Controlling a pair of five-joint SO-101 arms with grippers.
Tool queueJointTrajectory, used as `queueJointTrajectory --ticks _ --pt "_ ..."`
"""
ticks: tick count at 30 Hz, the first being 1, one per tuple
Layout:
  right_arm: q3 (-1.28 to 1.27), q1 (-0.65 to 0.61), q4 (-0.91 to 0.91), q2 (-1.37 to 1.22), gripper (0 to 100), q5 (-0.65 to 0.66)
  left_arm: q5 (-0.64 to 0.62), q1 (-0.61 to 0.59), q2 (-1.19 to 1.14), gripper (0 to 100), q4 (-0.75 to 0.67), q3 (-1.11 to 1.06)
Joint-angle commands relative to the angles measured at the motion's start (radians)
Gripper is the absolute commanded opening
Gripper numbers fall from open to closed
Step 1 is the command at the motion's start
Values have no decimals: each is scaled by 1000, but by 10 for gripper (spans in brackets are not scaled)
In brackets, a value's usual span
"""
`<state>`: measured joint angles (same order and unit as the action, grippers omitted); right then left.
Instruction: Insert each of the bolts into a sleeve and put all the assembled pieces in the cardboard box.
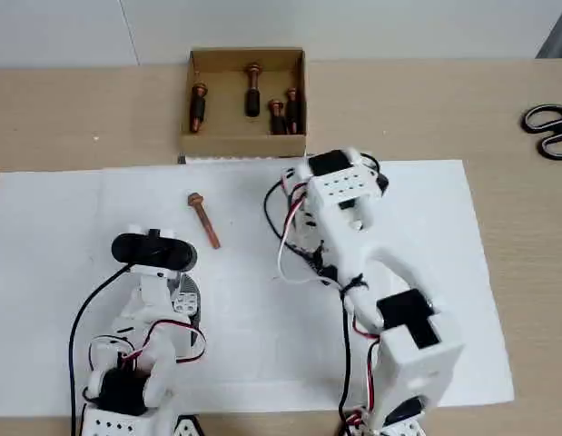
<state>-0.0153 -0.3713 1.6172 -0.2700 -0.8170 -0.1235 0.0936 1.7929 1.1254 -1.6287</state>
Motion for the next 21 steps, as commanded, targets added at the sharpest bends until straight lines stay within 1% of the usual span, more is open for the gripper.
queueJointTrajectory --ticks 1,4,12,21 --pt "9 50 -39 -12 200 46 6 6 8 6 3 25" --pt "9 68 -62 -30 200 52 8 6 8 6 3 25" --pt "9 62 -82 -82 199 52 8 6 8 6 3 25" --pt "8 -1 -105 -142 199 44 8 6 8 6 3 25"
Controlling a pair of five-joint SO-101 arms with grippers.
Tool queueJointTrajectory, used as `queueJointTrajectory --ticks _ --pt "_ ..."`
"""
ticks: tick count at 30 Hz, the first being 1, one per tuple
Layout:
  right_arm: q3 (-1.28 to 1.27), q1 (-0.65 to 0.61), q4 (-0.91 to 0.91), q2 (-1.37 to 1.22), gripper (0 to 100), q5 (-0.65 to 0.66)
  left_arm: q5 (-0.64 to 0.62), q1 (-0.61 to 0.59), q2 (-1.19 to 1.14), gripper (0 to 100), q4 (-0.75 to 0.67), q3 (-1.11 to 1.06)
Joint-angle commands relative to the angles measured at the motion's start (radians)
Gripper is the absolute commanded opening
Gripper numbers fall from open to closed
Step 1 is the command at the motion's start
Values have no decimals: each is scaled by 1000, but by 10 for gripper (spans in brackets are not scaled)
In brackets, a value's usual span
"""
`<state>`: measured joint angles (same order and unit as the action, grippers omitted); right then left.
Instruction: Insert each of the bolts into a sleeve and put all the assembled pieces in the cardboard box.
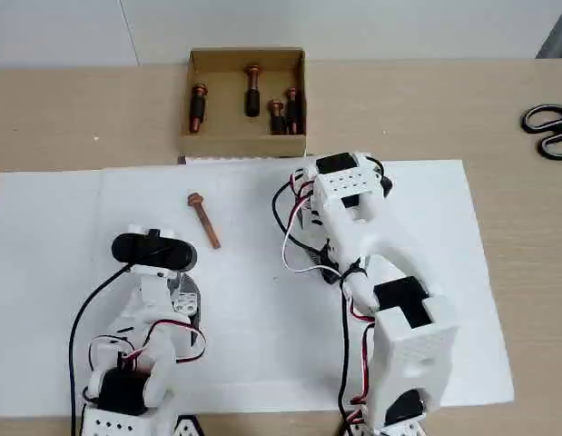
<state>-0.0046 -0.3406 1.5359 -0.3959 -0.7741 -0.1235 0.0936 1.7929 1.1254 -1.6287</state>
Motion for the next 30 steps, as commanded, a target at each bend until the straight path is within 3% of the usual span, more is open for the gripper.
queueJointTrajectory --ticks 1,10,16,26,30 --pt "-3 -31 -28 -25 198 2 8 6 8 6 3 25" --pt "0 -28 -42 -87 192 6 6 6 8 6 3 25" --pt "20 -25 -36 -84 0 9 6 6 8 6 3 25" --pt "89 -24 -25 -82 3 12 6 6 8 6 3 25" --pt "224 -28 76 -22 2 69 0 3 9 6 -3 25"
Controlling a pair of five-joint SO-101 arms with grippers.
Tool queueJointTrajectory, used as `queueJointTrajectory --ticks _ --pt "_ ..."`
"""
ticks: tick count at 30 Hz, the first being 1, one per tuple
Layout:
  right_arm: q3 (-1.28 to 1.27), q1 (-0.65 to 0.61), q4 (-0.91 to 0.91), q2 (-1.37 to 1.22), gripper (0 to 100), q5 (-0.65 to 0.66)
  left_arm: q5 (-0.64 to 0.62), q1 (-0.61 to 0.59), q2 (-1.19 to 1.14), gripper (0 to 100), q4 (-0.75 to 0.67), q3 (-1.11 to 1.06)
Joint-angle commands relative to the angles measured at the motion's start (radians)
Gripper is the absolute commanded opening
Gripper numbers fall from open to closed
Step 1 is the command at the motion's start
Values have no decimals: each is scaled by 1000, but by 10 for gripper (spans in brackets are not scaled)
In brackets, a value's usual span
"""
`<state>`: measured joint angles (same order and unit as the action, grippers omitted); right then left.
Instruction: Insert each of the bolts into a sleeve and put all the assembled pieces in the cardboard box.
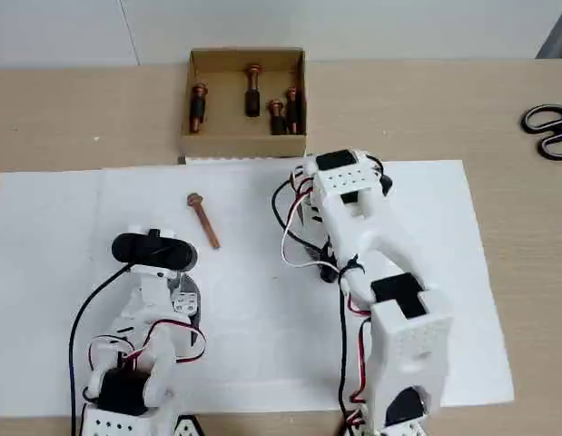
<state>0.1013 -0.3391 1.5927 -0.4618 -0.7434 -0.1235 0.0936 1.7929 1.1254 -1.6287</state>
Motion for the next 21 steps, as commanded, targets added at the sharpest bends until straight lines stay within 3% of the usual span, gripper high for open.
queueJointTrajectory --ticks 1,6,12,21 --pt "143 -30 33 65 2 48 -2 -2 9 6 -3 30" --pt "180 -22 48 194 2 173 -60 -38 9 6 -5 81" --pt "178 -18 124 286 2 203 -63 -66 8 6 -3 229" --pt "147 150 133 394 2 347 -63 -68 -5 6 21 522"
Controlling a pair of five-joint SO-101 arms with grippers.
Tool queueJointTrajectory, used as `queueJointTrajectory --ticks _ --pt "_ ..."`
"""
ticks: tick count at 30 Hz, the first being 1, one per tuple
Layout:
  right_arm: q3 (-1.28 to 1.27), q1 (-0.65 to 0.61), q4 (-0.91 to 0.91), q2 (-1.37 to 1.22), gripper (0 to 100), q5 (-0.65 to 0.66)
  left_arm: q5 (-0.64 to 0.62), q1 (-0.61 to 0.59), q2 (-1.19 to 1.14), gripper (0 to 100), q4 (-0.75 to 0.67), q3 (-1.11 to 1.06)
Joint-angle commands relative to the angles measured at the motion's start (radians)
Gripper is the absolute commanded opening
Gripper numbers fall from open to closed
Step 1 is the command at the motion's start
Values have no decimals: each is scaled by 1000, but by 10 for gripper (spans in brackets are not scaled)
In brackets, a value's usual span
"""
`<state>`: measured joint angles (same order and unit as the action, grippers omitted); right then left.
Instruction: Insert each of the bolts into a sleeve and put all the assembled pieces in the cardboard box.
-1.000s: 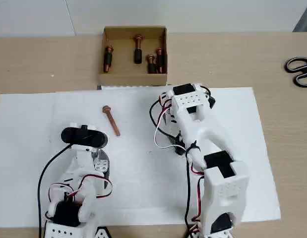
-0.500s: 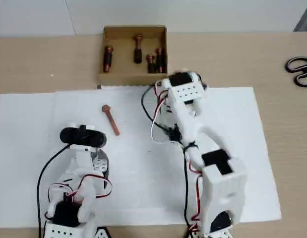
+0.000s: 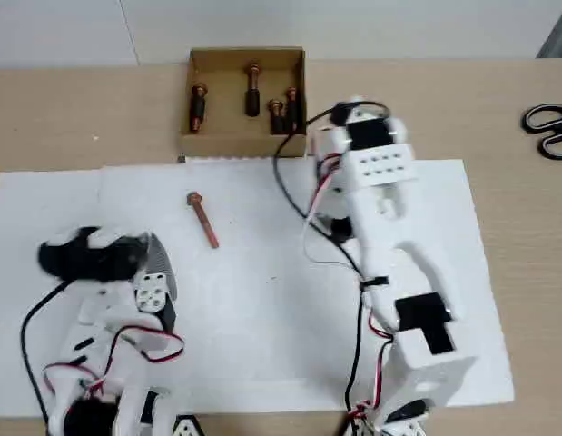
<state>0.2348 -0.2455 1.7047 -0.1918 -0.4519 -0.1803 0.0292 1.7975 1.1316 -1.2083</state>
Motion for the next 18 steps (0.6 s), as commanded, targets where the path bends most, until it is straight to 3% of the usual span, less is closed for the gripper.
queueJointTrajectory --ticks 1,8,11,18 --pt "5 74 21 168 2 57 -5 -3 -25 6 29 128" --pt "-106 150 12 429 2 121 -14 -3 -361 6 132 492" --pt "-167 162 12 479 2 121 -72 3 -532 6 170 671" --pt "-278 162 15 607 2 123 -124 34 -850 6 399 1056"
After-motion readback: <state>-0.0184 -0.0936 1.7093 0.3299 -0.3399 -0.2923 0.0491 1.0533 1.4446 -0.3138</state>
